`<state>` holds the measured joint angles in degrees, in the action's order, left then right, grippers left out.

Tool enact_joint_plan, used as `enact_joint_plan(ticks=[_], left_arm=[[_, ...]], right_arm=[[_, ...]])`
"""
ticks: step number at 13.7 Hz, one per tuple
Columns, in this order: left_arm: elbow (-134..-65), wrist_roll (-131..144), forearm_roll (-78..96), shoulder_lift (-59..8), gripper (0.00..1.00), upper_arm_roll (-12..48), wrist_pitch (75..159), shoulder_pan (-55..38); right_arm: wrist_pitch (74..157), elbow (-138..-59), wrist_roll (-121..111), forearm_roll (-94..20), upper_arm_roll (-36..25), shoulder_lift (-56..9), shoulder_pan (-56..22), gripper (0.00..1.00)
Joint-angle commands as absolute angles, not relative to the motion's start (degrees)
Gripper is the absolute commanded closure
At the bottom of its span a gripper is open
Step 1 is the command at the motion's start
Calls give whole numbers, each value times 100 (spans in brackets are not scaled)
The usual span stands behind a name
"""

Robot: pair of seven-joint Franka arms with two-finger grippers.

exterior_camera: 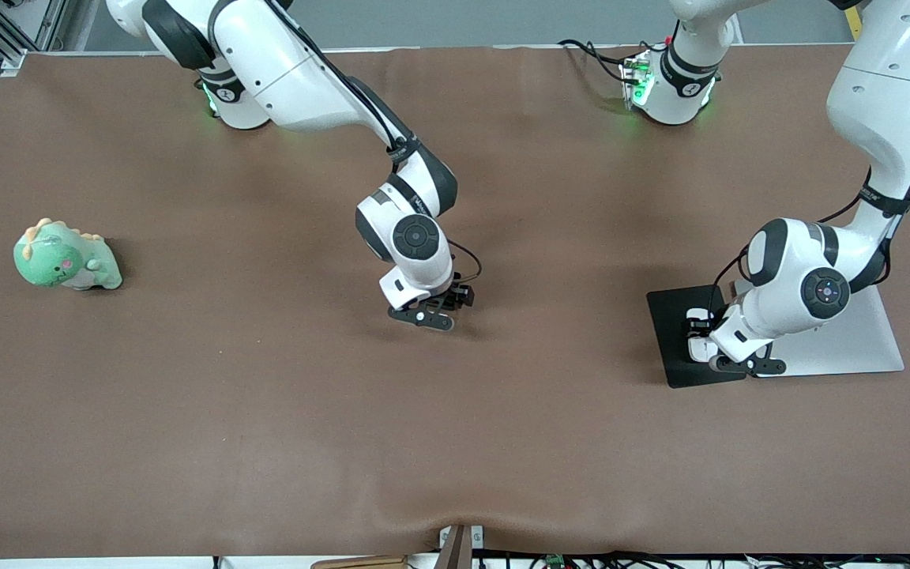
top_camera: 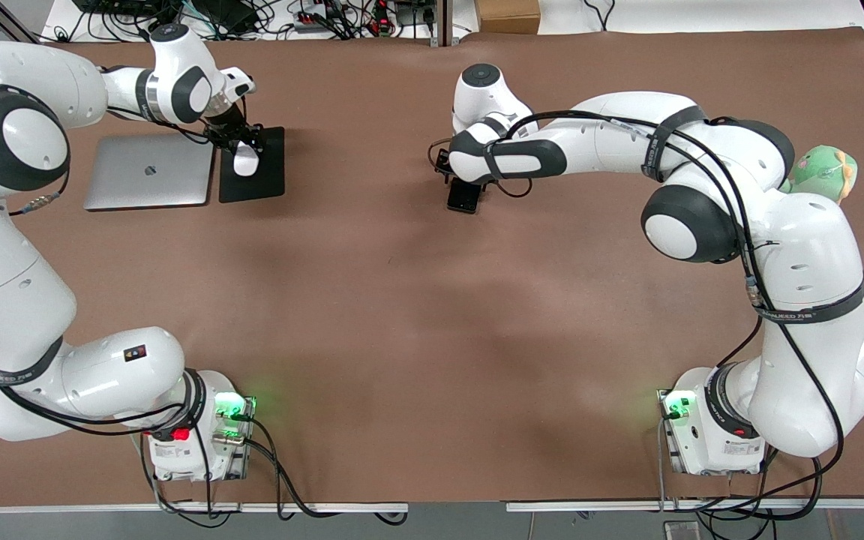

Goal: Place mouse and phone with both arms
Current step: 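Open the left gripper to release the mouse and raise it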

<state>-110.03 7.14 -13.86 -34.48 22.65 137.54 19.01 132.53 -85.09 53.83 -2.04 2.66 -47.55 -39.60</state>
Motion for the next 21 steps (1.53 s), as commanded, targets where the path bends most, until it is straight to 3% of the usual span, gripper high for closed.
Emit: enact_joint_plan(ticks=[1,3,4,5,6,7,10,17,21], left_arm=[[-11074,791,-1441,-3498,59,2320,13887,1986],[-11074,782,-1468,-3498,46,2312,13887,1978],[-11048,713,-1485,-3498,26,2312,13878,1986],[-11039,686,-1485,-3498,0,2303,13878,1995],[-11022,668,-1485,-3472,0,2303,13852,1995],[-10995,738,-1485,-3419,0,2303,13825,1995],[-10768,765,-1424,-2876,0,2311,13415,2056],[-8571,668,-1398,-1979,0,2364,10348,2065],[-8464,668,-889,-917,0,2320,9609,2065]], right_arm=[[13254,-8358,5581,-79,229,-4895,-4043,0],[13271,-8367,5581,-18,220,-4913,-4052,0],[13280,-8367,5581,104,220,-4913,-4052,1],[13280,-8376,5581,192,220,-4913,-4052,39],[13280,-8376,5590,202,220,-4913,-4052,65],[13272,-8376,5633,202,220,-4896,-4052,77],[13193,-8323,5731,202,220,-4694,-3947,78],[11525,-8376,4404,62,255,-3306,-2761,77],[11408,-9059,3476,62,255,-2647,-1743,78]])
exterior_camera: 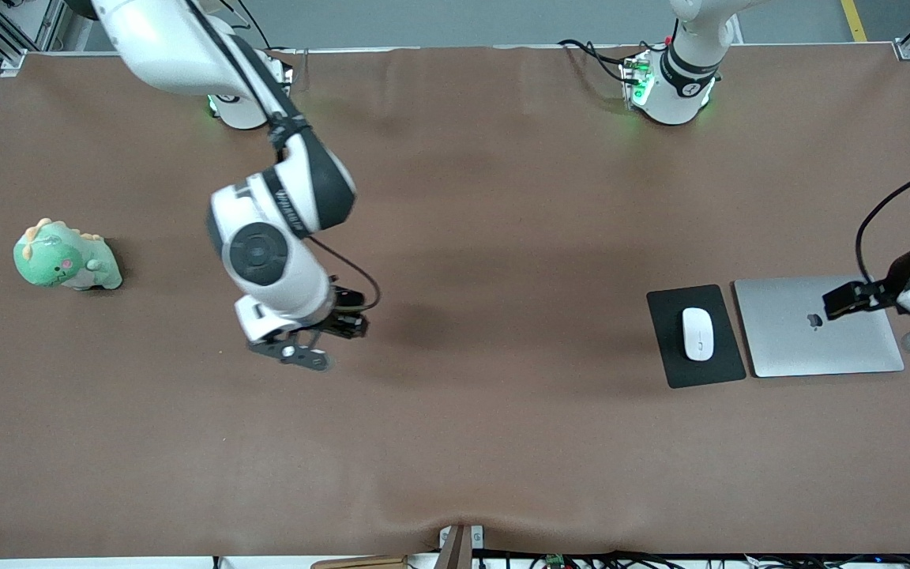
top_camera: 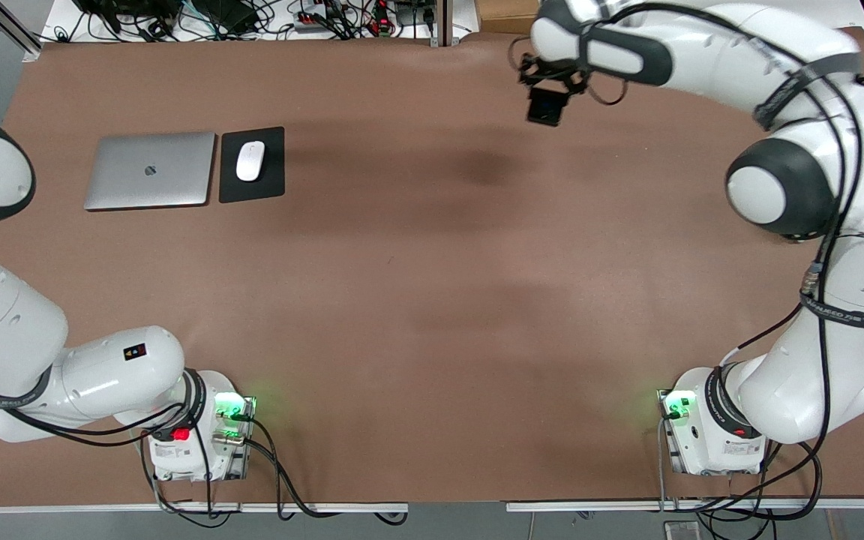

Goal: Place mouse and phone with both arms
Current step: 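Retract the left gripper while the right gripper carries the phone toward the plush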

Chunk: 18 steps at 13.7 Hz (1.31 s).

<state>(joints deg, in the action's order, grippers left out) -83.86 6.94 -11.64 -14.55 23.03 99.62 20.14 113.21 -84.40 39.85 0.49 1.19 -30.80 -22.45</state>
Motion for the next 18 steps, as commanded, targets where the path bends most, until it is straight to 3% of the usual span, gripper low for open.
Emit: enact_joint_plan(ticks=[1,7,10,14,18], left_arm=[[-8464,624,-809,-731,0,2312,9354,2074],[-8516,606,-371,-10,0,2233,8807,2048],[-8622,615,-229,114,0,1260,8632,1058],[-8631,694,-202,141,0,635,8491,301],[-8745,712,-70,263,0,606,8473,290]], right_arm=[[11443,-9296,3254,62,255,-2524,-1505,79],[12497,-10967,1875,62,246,-1969,-424,84],[12507,-11162,716,62,246,-1977,331,84],[12542,-11224,-464,70,237,-2126,1202,84],[12954,-11224,-843,114,237,-2521,1494,82]])
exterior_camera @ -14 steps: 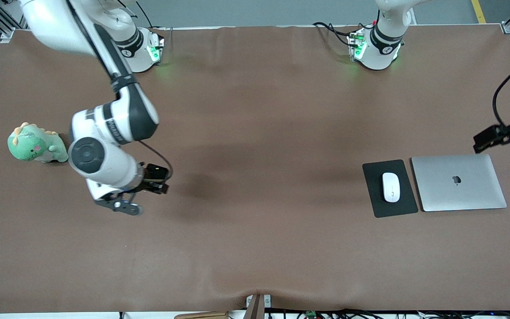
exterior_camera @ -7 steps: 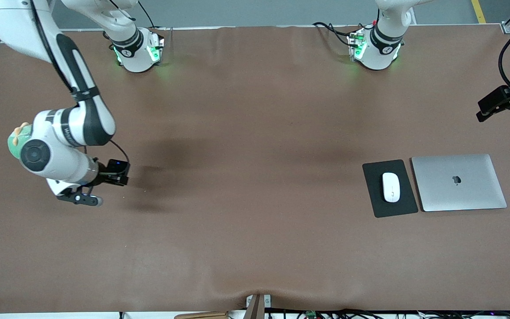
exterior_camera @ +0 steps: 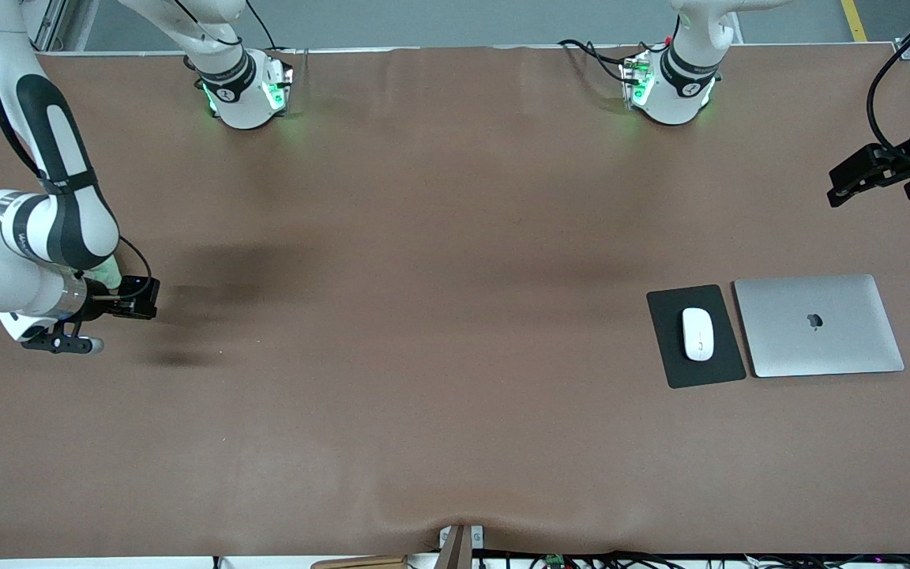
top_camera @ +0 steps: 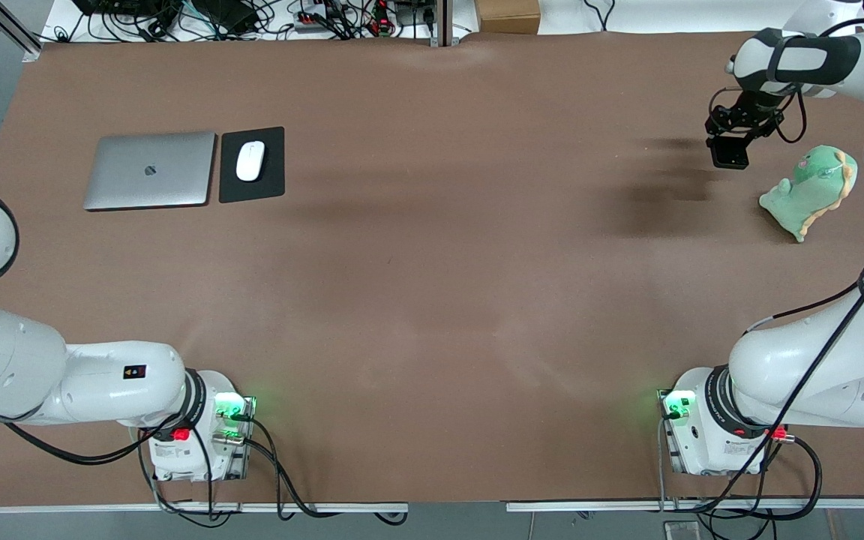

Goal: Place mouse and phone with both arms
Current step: 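Retract the left gripper while the right gripper carries the phone toward the plush, then lower the phone beside the green plush toy and open the right gripper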

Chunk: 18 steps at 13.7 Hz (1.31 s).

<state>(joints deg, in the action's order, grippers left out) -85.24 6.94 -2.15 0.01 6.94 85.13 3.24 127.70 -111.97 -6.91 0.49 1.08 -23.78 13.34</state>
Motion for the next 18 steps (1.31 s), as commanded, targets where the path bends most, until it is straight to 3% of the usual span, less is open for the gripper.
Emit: enact_joint_plan(ticks=[1,10,12,13,14,18], left_arm=[[-8763,695,-70,272,0,624,8447,307],[-8938,686,-62,272,0,659,8499,299],[-9000,686,-62,308,0,659,8534,308],[-9044,686,-62,351,0,659,8534,308],[-9087,686,-62,386,0,659,8543,316],[-9097,668,-62,431,0,650,8543,316]], right_arm=[[13042,-11224,-974,123,237,-2618,1546,81],[13395,-11224,-1538,132,237,-3155,1898,68],[13386,-11224,-1521,132,237,-3216,1890,49],[13377,-11224,-1529,132,237,-3225,1898,11],[13360,-11224,-1529,132,237,-3226,1907,0],[13202,-11145,-1459,132,255,-3147,1723,0]])
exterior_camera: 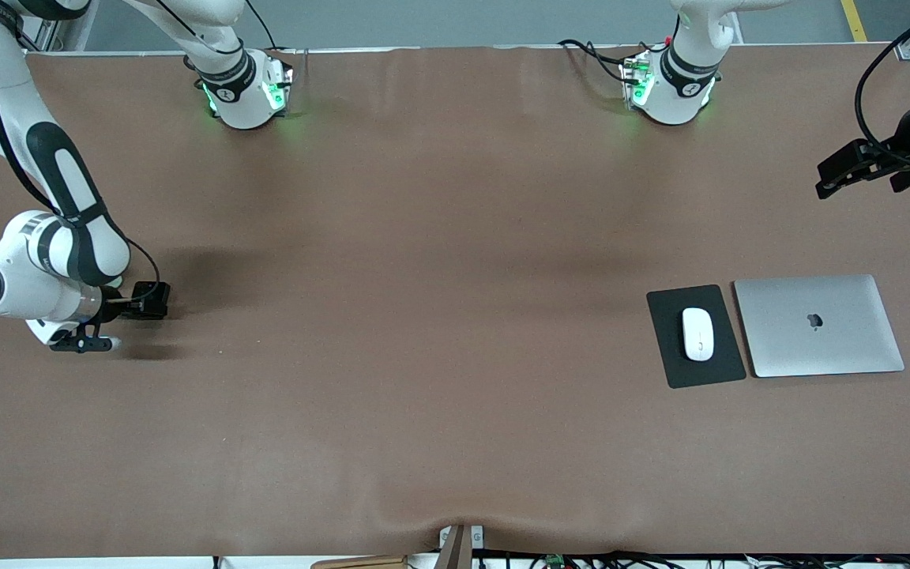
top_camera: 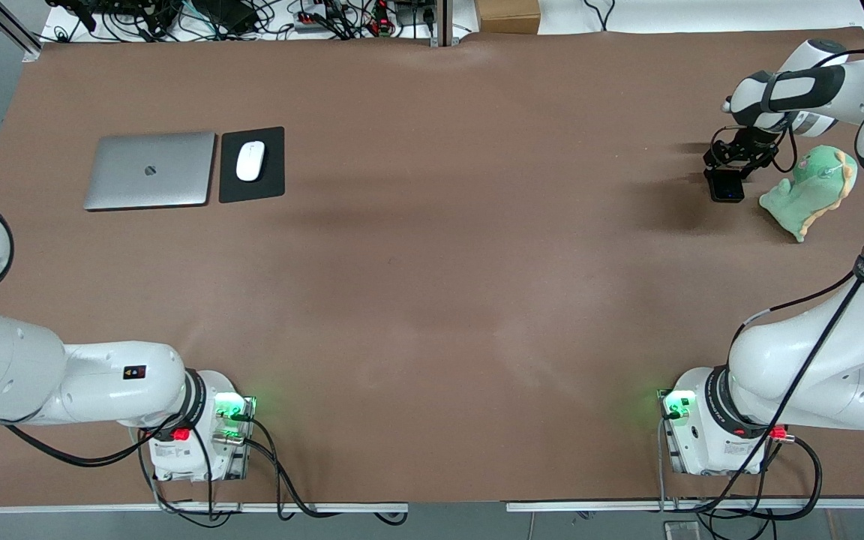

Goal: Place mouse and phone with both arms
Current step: 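Lower the phone beside the green plush toy and open the right gripper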

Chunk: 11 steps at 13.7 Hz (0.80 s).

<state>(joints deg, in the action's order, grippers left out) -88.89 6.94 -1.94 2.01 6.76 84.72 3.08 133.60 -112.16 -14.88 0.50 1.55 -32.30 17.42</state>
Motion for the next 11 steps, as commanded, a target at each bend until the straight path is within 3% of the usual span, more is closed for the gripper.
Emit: enact_joint_plan(ticks=[1,11], left_arm=[[-9097,668,-62,431,0,650,8543,316],[-9097,712,-9,448,0,659,8508,316]], right_arm=[[13140,-11075,-1450,123,255,-3086,1601,0],[11304,-10248,-256,132,264,-1848,581,0]])
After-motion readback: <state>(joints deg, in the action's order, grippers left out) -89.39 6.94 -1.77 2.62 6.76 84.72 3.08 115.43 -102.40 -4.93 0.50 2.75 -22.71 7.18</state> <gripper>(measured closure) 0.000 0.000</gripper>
